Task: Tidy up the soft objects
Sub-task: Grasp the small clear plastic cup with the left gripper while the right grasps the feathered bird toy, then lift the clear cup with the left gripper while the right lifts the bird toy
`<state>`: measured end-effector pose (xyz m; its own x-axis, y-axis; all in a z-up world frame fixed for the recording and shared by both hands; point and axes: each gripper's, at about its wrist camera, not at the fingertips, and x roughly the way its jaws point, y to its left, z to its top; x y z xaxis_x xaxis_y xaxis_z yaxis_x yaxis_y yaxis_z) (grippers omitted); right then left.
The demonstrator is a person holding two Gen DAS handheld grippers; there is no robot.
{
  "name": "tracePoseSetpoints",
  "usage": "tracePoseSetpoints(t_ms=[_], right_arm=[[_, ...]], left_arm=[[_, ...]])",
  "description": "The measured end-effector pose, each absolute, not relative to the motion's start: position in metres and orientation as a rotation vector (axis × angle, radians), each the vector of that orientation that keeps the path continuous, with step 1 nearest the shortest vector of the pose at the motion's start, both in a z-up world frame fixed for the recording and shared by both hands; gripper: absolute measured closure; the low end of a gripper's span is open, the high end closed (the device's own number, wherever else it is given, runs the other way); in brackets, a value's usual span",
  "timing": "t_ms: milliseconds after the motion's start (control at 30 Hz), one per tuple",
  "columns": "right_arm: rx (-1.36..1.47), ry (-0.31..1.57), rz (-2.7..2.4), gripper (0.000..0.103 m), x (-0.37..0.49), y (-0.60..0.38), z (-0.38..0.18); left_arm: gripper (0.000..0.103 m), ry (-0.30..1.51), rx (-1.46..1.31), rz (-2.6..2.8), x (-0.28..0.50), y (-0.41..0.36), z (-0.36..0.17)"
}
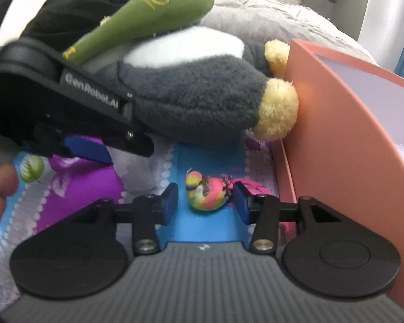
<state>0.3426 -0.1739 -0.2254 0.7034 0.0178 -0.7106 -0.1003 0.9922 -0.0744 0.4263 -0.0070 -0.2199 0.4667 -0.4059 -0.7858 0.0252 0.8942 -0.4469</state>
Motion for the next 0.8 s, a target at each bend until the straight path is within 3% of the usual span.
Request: tracePoseSetpoints(t_ms=[67, 133, 233, 800], right_arm=[[-0.12, 0.784, 0.065, 0.056, 0.344, -0.172, -0.227], [-0.129, 0.782, 0.059, 0.06, 0.344, -0.171, -0.227], [-0.125, 0.784, 0.057, 0.065, 0.343, -0.17, -0.226], [-0.107, 0.76, 0.091, 0.065, 0.305, -0.166, -0.193]], left_arm=[[0.054, 1.058, -0.382, -0.266, 0.428, -0.012, -0.219], [0.066, 1.054, -0.352, -0.25, 0.426, -0.016, -0.217], [0.072, 1.055, -0.354, -0.247, 0.424, -0.016, -0.215], [0.078, 1.023, -0.303, -0.232, 0.365, 0.005, -0.173]])
